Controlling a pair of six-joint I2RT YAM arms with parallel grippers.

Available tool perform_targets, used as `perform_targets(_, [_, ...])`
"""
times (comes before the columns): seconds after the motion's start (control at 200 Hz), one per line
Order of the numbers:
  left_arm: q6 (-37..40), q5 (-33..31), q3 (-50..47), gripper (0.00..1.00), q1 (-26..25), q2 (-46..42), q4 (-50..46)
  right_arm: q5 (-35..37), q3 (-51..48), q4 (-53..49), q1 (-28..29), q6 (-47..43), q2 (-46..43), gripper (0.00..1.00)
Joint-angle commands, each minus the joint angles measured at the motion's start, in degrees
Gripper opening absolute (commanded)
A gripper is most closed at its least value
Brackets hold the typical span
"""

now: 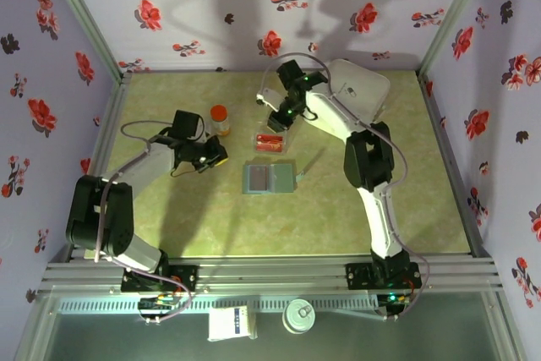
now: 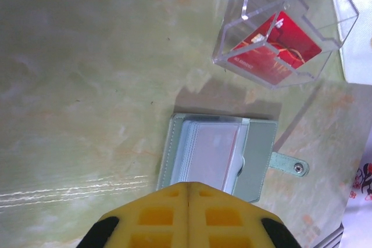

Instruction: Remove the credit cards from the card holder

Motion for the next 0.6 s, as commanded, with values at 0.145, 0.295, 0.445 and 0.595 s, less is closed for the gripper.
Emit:
perform_targets(0.145, [-1.20, 1.68, 0.87, 0.01, -3.60, 3.19, 2.59, 0.50, -15.06, 13.96, 0.75, 24.26, -9.39, 0.20])
perform_targets(0.295, [-1.27, 1.68, 0.58, 0.00, -5.47, 4.24, 3.69, 0.63, -26.88, 23.12, 1.07, 37.82, -14.89, 0.18])
perform_targets(0.445, [-1.73, 1.44, -1.00, 0.00, -7.20, 4.95, 5.68, 1.66, -38.55, 32.94, 1.62, 50.12, -20.07, 0.18])
perform_targets(0.595, [-2.91, 0.50, -2.80, 0.00, -8.82, 5.40, 7.89, 2.60, -44.25, 35.61, 3.07, 59.09, -22.66, 0.19])
